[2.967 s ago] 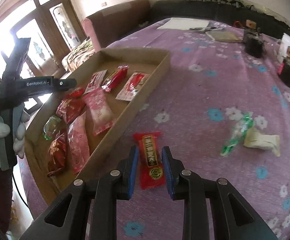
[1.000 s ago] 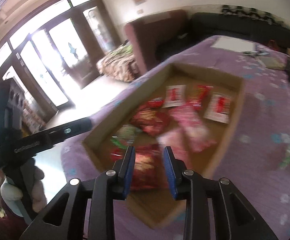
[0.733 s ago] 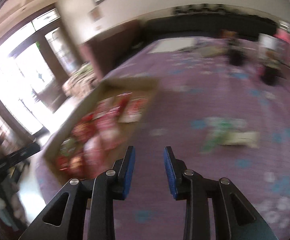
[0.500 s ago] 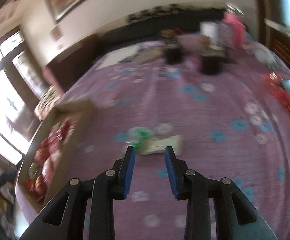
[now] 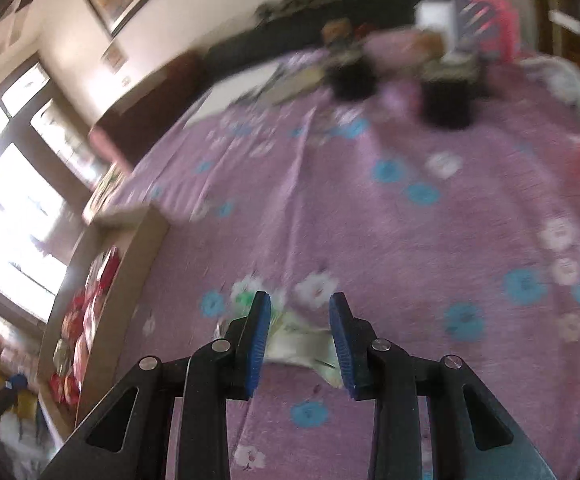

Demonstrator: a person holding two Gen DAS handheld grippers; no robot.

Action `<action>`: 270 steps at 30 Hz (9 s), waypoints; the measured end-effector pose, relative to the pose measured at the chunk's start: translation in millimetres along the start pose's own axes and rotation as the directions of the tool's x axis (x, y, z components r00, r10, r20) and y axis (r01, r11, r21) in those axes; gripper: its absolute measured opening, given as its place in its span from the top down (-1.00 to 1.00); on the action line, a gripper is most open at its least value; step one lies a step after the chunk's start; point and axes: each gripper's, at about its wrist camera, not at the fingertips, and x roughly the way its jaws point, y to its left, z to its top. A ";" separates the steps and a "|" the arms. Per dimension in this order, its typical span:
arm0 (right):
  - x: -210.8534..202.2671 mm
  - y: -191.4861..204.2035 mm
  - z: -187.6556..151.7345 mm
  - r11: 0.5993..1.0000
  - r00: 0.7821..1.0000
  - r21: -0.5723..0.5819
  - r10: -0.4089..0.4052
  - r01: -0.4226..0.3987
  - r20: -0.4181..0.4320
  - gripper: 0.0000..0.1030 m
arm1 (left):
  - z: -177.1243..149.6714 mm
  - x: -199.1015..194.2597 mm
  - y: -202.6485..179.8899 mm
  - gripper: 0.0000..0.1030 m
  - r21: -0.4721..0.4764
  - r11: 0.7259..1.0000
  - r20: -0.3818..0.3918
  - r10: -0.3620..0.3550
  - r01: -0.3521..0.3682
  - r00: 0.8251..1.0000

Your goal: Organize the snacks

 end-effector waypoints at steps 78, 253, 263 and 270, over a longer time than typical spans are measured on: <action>-44.3 -24.3 -32.4 0.999 0.987 0.037 -0.003 -0.002 0.159 0.65 | 7.5 66.7 -77.1 0.68 0.075 0.996 -0.024 -0.046 0.047 0.999; -63.4 177.6 -96.6 0.953 0.985 -0.287 0.137 -0.101 0.108 -0.30 | -17.0 -78.2 17.0 -1.00 -0.175 0.881 0.484 0.466 -0.440 0.741; -81.3 170.3 -127.9 0.937 0.980 -0.349 0.075 -0.006 0.185 -0.32 | -27.3 -51.5 -6.5 -1.00 -0.143 0.888 0.350 0.459 -0.438 0.816; -87.6 172.9 -136.9 0.922 0.973 -0.385 0.047 0.044 0.224 -0.45 | -37.3 -32.0 -27.0 -1.00 -0.054 0.873 0.301 0.477 -0.485 0.826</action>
